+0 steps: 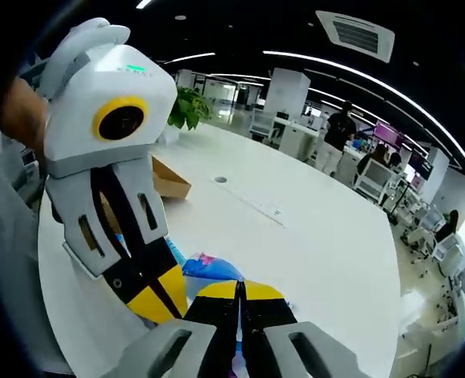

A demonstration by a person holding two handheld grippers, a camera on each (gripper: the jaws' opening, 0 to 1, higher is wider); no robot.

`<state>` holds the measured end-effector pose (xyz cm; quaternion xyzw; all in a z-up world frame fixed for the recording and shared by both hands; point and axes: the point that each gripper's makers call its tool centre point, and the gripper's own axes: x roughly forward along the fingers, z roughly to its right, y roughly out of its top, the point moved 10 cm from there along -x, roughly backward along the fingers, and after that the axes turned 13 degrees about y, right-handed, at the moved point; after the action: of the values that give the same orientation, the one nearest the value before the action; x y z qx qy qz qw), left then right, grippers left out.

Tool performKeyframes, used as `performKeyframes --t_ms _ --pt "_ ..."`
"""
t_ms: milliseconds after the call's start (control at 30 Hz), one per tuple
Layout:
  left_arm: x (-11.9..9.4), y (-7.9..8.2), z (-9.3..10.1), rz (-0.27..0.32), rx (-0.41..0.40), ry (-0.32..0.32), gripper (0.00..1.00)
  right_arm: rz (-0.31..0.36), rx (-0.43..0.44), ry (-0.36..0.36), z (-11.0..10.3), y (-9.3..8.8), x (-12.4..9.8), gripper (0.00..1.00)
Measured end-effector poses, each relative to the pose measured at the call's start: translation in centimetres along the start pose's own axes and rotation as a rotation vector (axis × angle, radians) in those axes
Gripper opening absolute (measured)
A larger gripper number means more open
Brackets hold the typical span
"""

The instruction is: Operate the shoe box by opening the lid, removing the specified soft item, and placing it in the target area until the item is outside and the box remains undamaged.

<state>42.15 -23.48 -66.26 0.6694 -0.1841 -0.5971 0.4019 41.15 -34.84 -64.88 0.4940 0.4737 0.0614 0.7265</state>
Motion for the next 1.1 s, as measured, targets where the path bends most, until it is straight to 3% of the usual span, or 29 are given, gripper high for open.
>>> performKeyframes --t_ms 533,900,1100 --pt "3.4 0.2 1.2 -0.022 0.013 -0.031 0.0 -0.057 0.049 -0.027 1.0 -3.1 -0.5 0.0" --pt "5.2 -0.6 1.0 -0.075 -0.008 -0.026 0.0 -0.08 0.108 -0.034 1.5 -5.0 0.4 0.0" --pt "5.8 -0.8 1.3 -0.081 -0.011 -0.025 0.0 -0.099 0.1 -0.025 1.5 -5.4 1.0 0.0"
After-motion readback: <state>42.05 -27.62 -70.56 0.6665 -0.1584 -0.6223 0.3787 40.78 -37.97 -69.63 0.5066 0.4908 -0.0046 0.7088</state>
